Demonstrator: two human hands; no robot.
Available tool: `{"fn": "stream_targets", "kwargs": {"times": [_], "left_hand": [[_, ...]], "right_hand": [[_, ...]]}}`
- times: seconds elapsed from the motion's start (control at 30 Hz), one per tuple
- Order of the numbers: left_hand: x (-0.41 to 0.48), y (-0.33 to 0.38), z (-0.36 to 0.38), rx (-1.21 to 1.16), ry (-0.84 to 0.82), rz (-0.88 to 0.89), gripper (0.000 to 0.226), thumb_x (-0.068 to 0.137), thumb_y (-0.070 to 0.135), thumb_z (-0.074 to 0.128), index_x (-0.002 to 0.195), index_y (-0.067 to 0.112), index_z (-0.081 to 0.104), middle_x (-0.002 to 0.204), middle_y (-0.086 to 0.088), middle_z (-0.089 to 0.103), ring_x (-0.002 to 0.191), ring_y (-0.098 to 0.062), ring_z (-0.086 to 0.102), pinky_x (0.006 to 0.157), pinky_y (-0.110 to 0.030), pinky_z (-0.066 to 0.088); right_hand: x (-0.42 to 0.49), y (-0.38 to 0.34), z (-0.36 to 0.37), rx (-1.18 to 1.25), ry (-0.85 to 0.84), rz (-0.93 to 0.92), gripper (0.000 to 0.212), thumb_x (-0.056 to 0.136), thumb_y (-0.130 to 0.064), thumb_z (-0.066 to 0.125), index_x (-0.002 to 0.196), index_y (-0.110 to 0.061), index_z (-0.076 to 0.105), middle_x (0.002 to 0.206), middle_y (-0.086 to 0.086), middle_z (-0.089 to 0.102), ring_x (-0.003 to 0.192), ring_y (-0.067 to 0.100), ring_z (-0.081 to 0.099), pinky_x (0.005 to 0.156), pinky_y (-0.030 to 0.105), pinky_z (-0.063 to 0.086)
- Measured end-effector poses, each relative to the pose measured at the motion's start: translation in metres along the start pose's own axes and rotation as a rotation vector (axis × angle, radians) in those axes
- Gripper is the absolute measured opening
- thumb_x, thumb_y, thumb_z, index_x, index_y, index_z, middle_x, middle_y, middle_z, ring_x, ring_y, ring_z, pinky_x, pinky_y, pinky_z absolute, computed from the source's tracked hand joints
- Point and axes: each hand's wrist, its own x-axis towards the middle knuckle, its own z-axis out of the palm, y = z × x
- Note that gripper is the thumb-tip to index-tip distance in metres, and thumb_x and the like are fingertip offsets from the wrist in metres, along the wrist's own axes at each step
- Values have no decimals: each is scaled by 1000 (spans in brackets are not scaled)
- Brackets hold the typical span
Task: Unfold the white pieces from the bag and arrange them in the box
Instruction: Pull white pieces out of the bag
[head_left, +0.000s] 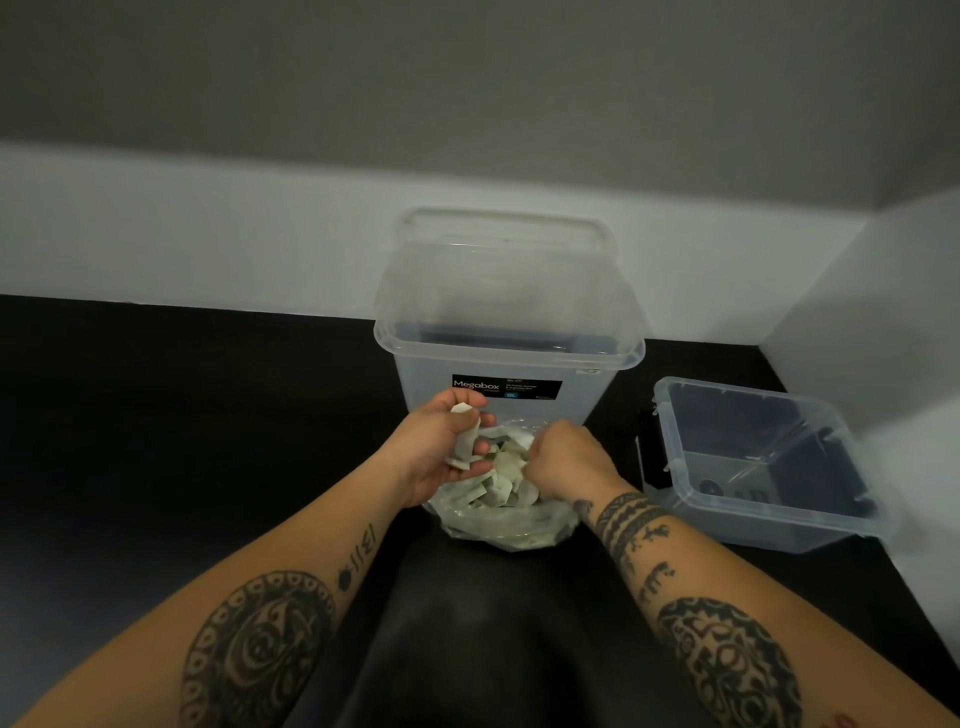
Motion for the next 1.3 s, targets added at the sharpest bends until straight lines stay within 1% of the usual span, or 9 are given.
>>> {"fn": "stream_targets", "kwargs": {"times": [0.07, 0.2, 0.33, 0.43, 0.63, 0.8, 0.9, 1.0, 1.3], "left_hand": [[3, 2, 1, 5, 16, 4, 18, 104, 11, 51, 107, 22, 65, 109, -6, 69, 72, -18, 64, 80, -45, 60], [5, 6, 8, -72, 73, 5, 14, 103, 25, 56, 111, 17, 64, 107, -10, 70, 78, -22, 67, 82, -44, 56], [2, 9, 12, -196, -60, -85, 51, 104, 55, 43, 120, 12, 65, 102, -13, 73, 87, -27, 69, 71, -38, 54], [0, 7, 12, -271, -208, -153, 64, 100, 65, 42, 128, 13, 67, 115, -18, 72, 96, -33, 70, 64, -33, 54], [2, 3, -2, -287, -142, -98, 28, 101, 16, 54, 128, 20, 60, 99, -9, 71, 72, -25, 69, 55, -30, 57], [6, -1, -10, -340, -42, -68, 24, 104, 8, 48, 123, 15, 60, 104, -11, 75, 91, -36, 76, 73, -50, 63], [4, -1, -11, -315, -22, -62, 27, 104, 6, 48, 126, 16, 60, 116, -11, 72, 102, -40, 74, 81, -60, 60], [4, -3, -11, -258, -8, -56, 29, 104, 5, 48, 125, 18, 61, 117, -10, 72, 99, -36, 75, 84, -59, 59], [9, 3, -9, -227, 91, 28, 27, 102, 5, 49, 122, 17, 62, 118, -8, 70, 92, -30, 74, 86, -57, 59]], "right_hand": [[-2, -3, -19, 146, -60, -69, 3, 88, -20, 71, 90, -19, 72, 90, -2, 71, 84, 14, 68, 78, 31, 58], [-19, -15, -57, 491, -119, -242, 10, 88, -23, 77, 97, -20, 72, 78, -8, 71, 69, 7, 63, 64, 24, 50], [-23, -27, -63, 750, -78, -258, 12, 90, -15, 75, 100, -10, 71, 75, -5, 71, 55, -2, 60, 54, 19, 48], [-19, -30, -49, 772, -89, -237, 9, 92, -14, 74, 100, -11, 70, 89, 1, 77, 68, 5, 72, 57, 23, 56], [-9, -15, -39, 566, 255, -140, 16, 95, -38, 66, 96, -25, 74, 88, -9, 74, 78, 7, 69, 72, 29, 57], [2, -9, -5, 52, -85, -27, 15, 94, -28, 62, 92, -17, 72, 82, 1, 74, 72, 17, 72, 70, 31, 59], [10, -7, 25, -138, 3, -43, 16, 94, -30, 63, 96, -14, 68, 98, 3, 70, 83, 17, 63, 72, 30, 51], [12, -9, 37, -145, 106, -51, 14, 92, -27, 63, 100, -18, 71, 98, 0, 67, 91, 20, 65, 77, 30, 51], [-3, -10, -23, 191, -8, -55, 14, 93, -30, 68, 104, -20, 68, 97, -3, 68, 85, 13, 65, 73, 28, 52]]}}
